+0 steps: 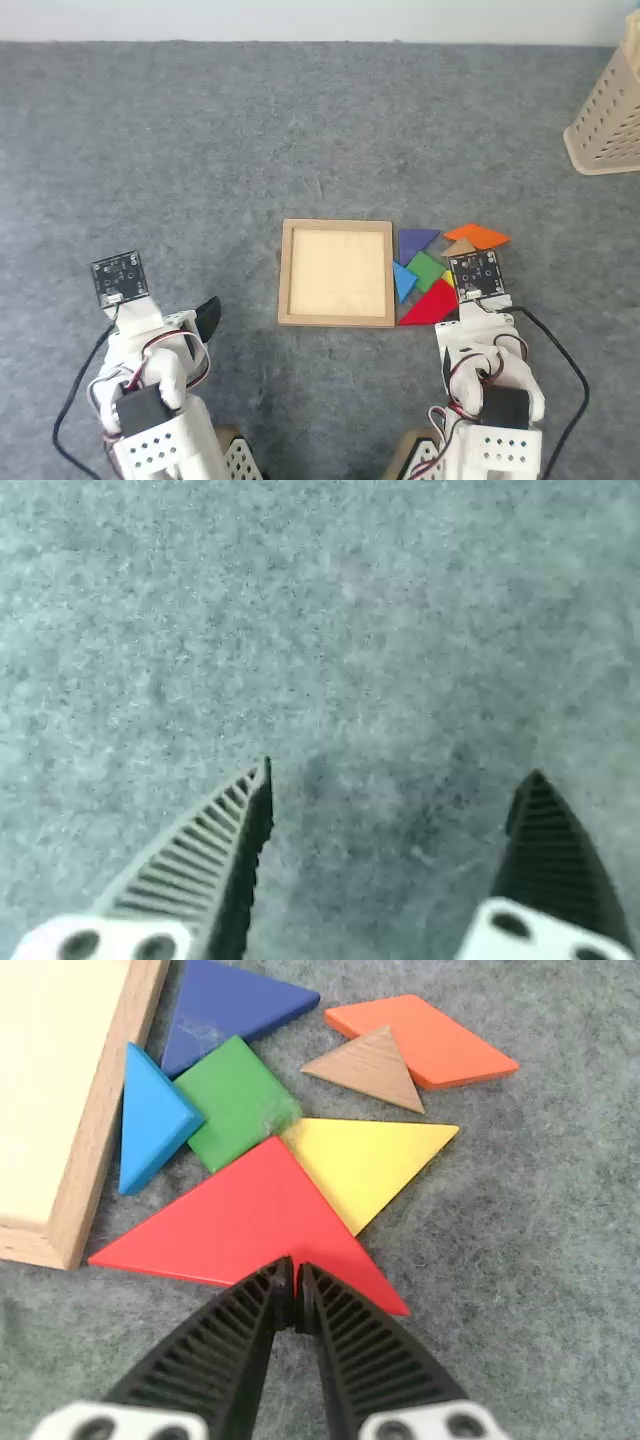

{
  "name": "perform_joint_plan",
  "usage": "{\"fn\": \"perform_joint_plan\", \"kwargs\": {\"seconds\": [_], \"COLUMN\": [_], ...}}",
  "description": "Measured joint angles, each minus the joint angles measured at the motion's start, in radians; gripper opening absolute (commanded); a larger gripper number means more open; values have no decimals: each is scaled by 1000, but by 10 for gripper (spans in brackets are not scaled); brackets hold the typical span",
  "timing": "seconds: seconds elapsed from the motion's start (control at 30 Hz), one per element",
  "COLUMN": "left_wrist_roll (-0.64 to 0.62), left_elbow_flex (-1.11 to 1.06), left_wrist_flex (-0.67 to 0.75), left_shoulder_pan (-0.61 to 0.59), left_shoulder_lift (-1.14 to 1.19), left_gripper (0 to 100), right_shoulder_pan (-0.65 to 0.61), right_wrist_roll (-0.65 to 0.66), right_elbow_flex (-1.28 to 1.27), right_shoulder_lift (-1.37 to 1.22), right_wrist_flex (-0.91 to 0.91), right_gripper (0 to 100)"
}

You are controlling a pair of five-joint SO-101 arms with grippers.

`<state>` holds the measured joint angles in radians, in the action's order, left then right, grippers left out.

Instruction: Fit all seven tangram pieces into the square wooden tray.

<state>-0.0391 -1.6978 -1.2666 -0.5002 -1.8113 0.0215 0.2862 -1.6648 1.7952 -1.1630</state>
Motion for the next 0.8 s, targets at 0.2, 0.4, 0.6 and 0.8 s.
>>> {"fn": "perform_joint_plan", "kwargs": {"seconds": [0.2,0.4,0.6,0.8], "left_wrist_roll": [0,0,0,0], "left_elbow_flex": [0,0,0,0], "left_wrist_flex": [0,0,0,0], "left_shoulder_pan": [0,0,0,0], "left_shoulder_lift": [0,0,0,0], "left_gripper": [354,354,354,354], "right_shoulder_pan": [0,0,0,0], "right_wrist_roll": [0,0,0,0], "right_elbow_flex": [0,0,0,0], "right_shoulder_lift": [0,0,0,0], "right_wrist_flex": [0,0,-72,-75], "right_gripper": [8,9,9,9]}}
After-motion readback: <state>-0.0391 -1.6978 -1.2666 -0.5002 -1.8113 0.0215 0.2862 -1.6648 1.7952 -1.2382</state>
